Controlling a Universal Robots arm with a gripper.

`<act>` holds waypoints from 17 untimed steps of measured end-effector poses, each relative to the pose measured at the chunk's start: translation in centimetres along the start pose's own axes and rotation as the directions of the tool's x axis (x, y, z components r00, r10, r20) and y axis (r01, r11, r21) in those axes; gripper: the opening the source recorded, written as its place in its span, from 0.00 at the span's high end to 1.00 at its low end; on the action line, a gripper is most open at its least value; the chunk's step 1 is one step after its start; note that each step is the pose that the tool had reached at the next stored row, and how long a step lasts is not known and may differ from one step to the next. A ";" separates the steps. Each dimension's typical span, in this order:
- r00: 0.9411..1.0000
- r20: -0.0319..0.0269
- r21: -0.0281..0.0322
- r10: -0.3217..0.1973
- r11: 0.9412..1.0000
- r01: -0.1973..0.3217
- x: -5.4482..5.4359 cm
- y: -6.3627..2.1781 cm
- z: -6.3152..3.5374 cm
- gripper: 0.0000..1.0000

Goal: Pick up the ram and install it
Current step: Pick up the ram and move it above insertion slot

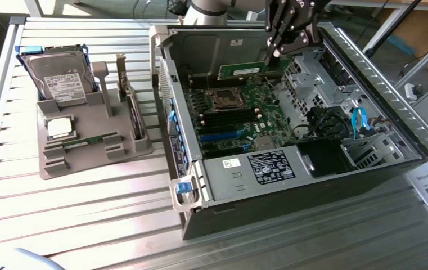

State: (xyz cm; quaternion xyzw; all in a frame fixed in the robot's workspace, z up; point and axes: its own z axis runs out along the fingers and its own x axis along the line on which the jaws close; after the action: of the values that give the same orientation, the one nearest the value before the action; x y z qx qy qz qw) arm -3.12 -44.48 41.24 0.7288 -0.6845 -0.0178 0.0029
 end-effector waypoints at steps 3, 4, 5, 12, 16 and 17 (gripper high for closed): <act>1.000 0.000 0.000 0.004 1.000 -0.004 -0.5 -0.03 0.06 0.88; 1.000 0.000 0.000 0.006 1.000 -0.006 -0.7 -0.05 0.10 0.88; 1.000 0.000 0.000 0.007 1.000 -0.007 -0.8 -0.06 0.12 0.88; 1.000 0.000 0.000 0.009 1.000 -0.009 -1.1 -0.07 0.14 0.88; 1.000 0.000 0.000 0.009 1.000 -0.009 -1.4 -0.08 0.15 0.88; 1.000 0.000 0.000 0.009 1.000 -0.009 -1.5 -0.09 0.15 0.88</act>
State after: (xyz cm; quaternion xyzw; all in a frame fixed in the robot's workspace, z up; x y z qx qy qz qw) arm -3.13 -42.94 41.12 0.7259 -0.6876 -0.0177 0.0028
